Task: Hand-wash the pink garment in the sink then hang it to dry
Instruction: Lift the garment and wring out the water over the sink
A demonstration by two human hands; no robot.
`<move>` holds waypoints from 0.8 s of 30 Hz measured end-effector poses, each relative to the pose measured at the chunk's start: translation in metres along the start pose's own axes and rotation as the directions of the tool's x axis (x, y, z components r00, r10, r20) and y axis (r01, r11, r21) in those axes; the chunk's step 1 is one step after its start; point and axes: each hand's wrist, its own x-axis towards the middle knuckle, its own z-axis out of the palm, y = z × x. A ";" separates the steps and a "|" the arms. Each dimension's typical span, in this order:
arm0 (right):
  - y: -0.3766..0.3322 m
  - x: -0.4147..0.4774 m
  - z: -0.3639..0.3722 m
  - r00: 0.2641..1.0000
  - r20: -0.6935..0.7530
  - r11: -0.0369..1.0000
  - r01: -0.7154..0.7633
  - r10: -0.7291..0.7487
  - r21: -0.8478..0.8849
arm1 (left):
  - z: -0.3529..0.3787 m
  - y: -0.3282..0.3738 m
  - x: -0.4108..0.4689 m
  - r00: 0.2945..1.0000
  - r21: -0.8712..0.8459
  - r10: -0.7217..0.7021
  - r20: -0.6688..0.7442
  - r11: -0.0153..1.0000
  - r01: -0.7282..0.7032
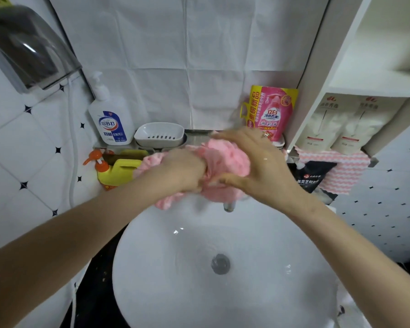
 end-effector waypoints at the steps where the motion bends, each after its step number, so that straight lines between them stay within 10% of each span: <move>1: 0.009 0.005 0.009 0.997 0.054 0.991 0.066 -0.060 -0.119 | 0.000 0.002 0.004 0.998 0.100 0.036 -0.046 0.995 -0.031; 5: 0.033 0.005 0.046 0.922 0.314 0.917 -0.312 0.228 0.249 | -0.005 0.020 0.007 0.903 0.535 0.330 -0.275 0.833 -0.142; 10: 0.042 0.001 0.067 0.849 0.240 0.742 -0.529 0.471 0.412 | 0.010 -0.003 0.033 0.551 0.635 0.692 -0.466 0.695 -0.337; 14: 0.042 -0.006 0.068 0.666 0.343 0.237 -0.621 0.663 0.748 | 0.018 -0.012 0.031 0.465 0.350 0.360 -0.809 0.930 -0.110; 16: 0.042 -0.005 0.063 0.639 0.378 0.075 -0.565 0.670 0.822 | 0.023 -0.008 0.020 0.557 -0.295 -0.080 -0.827 0.905 -0.307; 18: 0.038 -0.002 0.057 0.683 0.384 -0.029 -0.470 0.622 0.882 | 0.032 0.004 0.009 0.870 -0.845 -0.248 -0.426 0.453 -0.284; 24: 0.028 -0.003 0.066 0.767 0.095 0.374 -0.413 0.635 0.830 | 0.072 0.018 0.004 1.000 -0.957 0.015 -0.014 0.290 -0.018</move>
